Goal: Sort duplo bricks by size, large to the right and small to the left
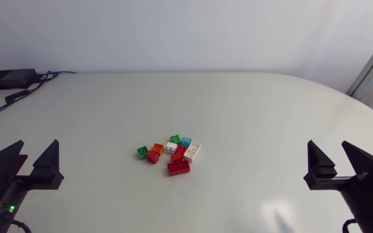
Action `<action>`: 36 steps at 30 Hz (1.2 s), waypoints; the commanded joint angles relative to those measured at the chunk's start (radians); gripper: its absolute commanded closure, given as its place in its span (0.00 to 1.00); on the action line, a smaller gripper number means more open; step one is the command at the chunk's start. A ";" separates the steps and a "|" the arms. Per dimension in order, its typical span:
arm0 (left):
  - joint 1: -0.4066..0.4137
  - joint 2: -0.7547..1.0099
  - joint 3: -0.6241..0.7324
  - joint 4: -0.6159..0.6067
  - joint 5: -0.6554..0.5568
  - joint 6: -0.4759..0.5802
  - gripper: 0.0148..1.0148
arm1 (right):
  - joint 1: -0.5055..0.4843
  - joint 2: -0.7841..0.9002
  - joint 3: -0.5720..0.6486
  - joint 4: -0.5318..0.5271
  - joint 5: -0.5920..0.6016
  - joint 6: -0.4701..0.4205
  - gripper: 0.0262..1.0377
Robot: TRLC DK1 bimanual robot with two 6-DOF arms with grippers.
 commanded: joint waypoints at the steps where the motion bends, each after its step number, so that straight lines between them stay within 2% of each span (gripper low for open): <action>1: 0.001 -0.014 -0.017 -0.002 0.008 -0.010 0.03 | 0.006 -0.004 -0.039 -0.017 -0.002 0.018 0.03; 15: 0.003 -0.014 -0.017 -0.007 0.008 -0.010 0.03 | 0.007 -0.006 -0.039 -0.017 -0.006 0.026 0.04; 20: 0.001 -0.017 -0.002 -0.008 0.008 0.005 0.03 | 0.037 -0.009 -0.034 -0.016 -0.006 0.027 0.04; 28: -0.011 0.012 0.090 -0.051 0.007 0.005 0.03 | 0.080 0.012 0.081 -0.076 0.000 0.029 0.04; 36: -0.014 0.194 0.224 -0.048 0.007 0.003 0.04 | 0.083 0.121 0.199 -0.089 0.004 0.027 0.04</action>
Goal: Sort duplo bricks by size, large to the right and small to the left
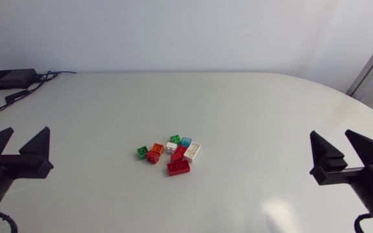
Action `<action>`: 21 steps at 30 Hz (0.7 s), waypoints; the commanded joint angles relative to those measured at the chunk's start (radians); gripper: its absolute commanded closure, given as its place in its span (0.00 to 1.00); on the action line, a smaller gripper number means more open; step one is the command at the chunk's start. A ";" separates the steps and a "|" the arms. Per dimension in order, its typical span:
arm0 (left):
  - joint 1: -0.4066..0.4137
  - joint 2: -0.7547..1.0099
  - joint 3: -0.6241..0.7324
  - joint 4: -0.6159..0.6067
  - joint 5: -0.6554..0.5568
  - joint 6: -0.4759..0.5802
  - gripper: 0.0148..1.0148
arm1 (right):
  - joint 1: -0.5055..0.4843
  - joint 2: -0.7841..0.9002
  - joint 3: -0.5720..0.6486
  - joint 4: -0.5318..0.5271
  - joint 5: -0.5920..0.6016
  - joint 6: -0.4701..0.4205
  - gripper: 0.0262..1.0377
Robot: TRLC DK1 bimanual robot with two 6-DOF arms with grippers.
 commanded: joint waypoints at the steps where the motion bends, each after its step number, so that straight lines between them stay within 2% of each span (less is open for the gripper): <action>1: -0.009 0.078 0.069 0.000 0.007 0.005 0.04 | 0.009 0.056 0.053 -0.007 0.004 0.026 0.04; 11: -0.088 0.492 0.303 -0.049 0.006 -0.003 0.06 | 0.023 0.481 0.286 0.009 -0.031 0.025 0.04; 21: -0.201 0.915 0.521 -0.135 0.044 0.000 0.06 | 0.002 0.844 0.423 -0.017 -0.174 0.091 0.04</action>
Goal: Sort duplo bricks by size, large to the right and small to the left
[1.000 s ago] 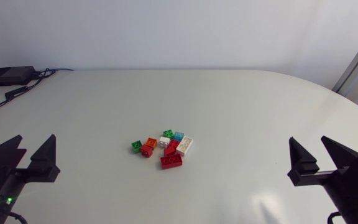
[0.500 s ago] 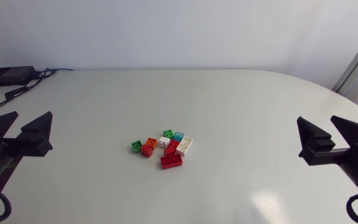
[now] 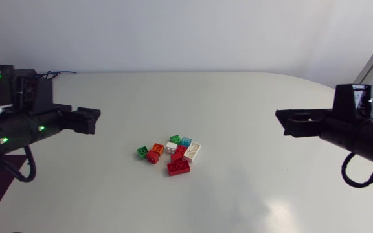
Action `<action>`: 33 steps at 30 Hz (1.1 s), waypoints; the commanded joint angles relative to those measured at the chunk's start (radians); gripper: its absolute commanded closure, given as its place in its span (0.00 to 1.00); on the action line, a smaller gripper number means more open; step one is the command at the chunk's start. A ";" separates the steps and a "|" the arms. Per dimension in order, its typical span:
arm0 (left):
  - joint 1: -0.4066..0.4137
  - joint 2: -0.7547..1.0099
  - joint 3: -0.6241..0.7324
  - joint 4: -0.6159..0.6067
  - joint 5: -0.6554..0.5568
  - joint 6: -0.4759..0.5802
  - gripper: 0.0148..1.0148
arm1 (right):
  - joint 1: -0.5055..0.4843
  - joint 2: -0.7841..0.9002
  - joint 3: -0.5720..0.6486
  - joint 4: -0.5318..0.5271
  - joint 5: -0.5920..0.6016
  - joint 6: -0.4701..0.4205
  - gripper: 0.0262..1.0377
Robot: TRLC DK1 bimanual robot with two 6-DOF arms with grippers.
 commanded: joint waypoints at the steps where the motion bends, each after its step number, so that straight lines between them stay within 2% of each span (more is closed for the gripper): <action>1: -0.012 0.125 0.085 -0.036 0.056 0.002 0.06 | -0.007 0.090 0.053 -0.026 -0.037 0.044 0.04; 4: -0.008 0.235 0.160 -0.082 0.163 0.044 0.06 | -0.004 0.187 0.103 -0.073 -0.068 0.046 0.04; 8: -0.078 0.350 0.232 -0.146 0.172 0.259 0.06 | 0.007 0.291 0.166 -0.155 -0.123 0.014 0.04; 10: -0.118 0.408 0.272 -0.205 0.172 0.298 0.06 | 0.034 0.323 0.195 -0.202 -0.072 -0.051 0.04; 12: -0.160 0.467 0.303 -0.260 0.174 0.344 0.06 | 0.096 0.371 0.220 -0.218 0.017 -0.152 0.04; 15: -0.201 0.479 0.287 -0.254 0.214 0.396 0.06 | 0.136 0.447 0.255 -0.264 0.000 -0.270 0.04; 18: -0.229 0.493 0.283 -0.243 0.252 0.416 0.06 | 0.160 0.518 0.297 -0.325 -0.088 -0.417 0.04; 20: -0.238 0.516 0.291 -0.232 0.267 0.417 0.06 | 0.174 0.562 0.326 -0.342 -0.100 -0.419 0.04; 24: -0.250 0.597 0.321 -0.229 0.315 0.442 0.06 | 0.185 0.624 0.341 -0.274 -0.114 -0.465 0.04; 29: -0.259 0.677 0.375 -0.231 0.336 0.448 0.06 | 0.191 0.737 0.433 -0.282 -0.217 -0.471 0.05; 33: -0.265 0.698 0.406 -0.246 0.344 0.460 0.06 | 0.252 0.835 0.511 -0.311 -0.232 -0.490 0.05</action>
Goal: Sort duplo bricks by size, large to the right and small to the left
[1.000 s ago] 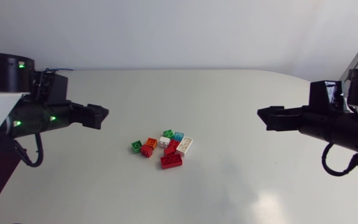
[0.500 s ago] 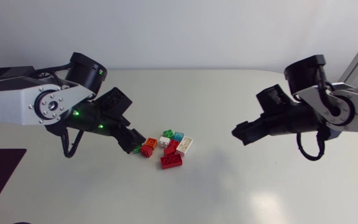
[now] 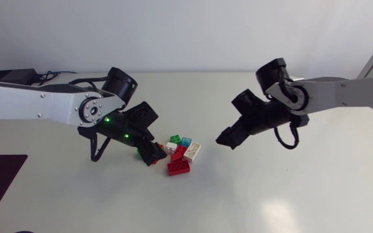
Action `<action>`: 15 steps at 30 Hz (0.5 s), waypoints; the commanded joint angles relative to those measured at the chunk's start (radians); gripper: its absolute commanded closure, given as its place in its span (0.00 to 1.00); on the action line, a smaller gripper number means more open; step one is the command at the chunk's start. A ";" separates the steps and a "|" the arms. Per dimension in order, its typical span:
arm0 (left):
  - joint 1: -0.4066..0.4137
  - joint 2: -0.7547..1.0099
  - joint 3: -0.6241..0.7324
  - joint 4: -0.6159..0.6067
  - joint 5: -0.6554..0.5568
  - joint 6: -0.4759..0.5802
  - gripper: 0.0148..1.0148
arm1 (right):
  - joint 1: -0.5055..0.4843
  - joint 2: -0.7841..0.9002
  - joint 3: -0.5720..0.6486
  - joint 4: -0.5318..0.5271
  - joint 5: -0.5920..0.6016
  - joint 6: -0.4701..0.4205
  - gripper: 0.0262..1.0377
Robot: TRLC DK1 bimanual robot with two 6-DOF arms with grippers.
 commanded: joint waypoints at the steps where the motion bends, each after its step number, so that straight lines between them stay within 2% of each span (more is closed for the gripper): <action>1: -0.007 0.023 0.048 -0.019 0.022 0.042 0.06 | 0.051 0.074 0.051 -0.026 -0.013 -0.038 0.05; 8: -0.001 0.053 0.065 -0.062 0.048 0.091 0.06 | 0.143 0.200 0.145 -0.049 0.036 -0.059 0.05; 15: -0.014 0.087 0.063 -0.064 0.059 0.132 0.06 | 0.178 0.278 0.183 -0.050 0.059 -0.087 0.05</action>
